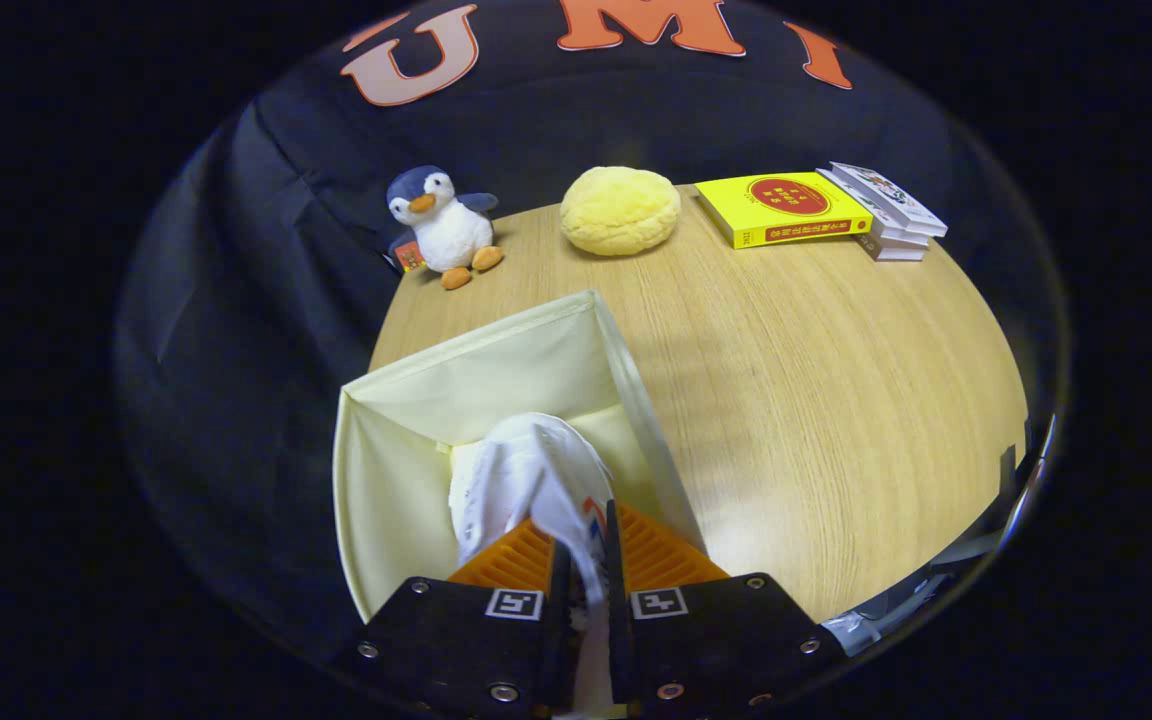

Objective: Open the storage box then place both shoes into the box .Put the left shoe in first, then the right shoe, with the right side of both shoes facing outward in a uniform manner.

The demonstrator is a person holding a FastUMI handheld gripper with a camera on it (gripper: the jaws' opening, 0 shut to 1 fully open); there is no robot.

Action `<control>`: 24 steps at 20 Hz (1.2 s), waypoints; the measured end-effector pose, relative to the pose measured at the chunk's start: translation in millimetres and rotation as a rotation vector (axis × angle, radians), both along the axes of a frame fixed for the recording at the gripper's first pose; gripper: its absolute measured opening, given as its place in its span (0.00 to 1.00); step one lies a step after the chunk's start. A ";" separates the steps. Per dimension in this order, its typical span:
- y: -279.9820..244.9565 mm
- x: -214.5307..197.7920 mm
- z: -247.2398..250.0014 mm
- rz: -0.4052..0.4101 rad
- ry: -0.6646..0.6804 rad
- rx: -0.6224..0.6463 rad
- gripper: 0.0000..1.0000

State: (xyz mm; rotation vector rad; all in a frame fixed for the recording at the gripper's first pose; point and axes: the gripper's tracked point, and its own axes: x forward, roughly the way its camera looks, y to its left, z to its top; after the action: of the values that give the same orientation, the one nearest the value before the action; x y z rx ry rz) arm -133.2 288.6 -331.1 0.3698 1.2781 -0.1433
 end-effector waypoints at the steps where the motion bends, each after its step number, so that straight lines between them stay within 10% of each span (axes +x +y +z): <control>1: -1.3 4.4 5.4 0.000 -0.021 0.010 0.17; 12: -30.3 60.4 94.6 0.112 -0.354 0.121 0.41; 24: -188.7 100.5 197.5 0.124 -0.749 -0.057 0.78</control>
State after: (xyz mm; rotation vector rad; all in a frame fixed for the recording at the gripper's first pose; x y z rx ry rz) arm -32.7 100.0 -133.5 0.2558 0.5519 0.0648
